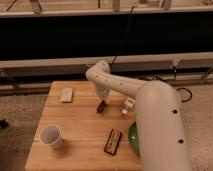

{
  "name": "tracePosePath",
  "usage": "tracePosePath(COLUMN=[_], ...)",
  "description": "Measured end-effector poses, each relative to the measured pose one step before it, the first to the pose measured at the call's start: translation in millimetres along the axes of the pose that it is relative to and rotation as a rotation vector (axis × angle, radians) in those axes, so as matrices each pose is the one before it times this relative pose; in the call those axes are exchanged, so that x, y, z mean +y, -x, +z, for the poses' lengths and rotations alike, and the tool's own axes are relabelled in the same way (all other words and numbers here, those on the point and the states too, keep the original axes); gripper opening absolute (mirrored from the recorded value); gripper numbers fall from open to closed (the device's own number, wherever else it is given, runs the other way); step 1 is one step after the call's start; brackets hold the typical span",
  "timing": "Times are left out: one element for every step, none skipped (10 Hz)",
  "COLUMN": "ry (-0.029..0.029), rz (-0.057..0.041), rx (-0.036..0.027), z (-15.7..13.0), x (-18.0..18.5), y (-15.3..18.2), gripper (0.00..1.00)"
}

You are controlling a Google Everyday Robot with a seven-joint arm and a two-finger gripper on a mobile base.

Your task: Drag the pepper across the table

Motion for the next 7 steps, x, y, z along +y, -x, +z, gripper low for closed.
tracePosePath(ry=[-0.00253,-0.00113,-0.00218,-0.0003,0.00107,-0.00421,-0.00507], rz=[-0.00137,-0.00313,-0.00247,-0.00303,-0.00208,-0.00269,-0.00322], rx=[-0.00069,-0.0006,-0.00204,-0.00157,-0.00331,-0.0015,-0.00206], z=[-0.45,-0.53,-0.09,-0.19,0.35,0.19,-0.05], x=[0.8,-0.15,0.42,3.2,2.66,1.27,1.22], y=[-0.15,0.48,0.25,1.48,2.09,2.03,1.83], gripper=[0.01,0.01,0.01,0.01,0.01,0.01,0.01])
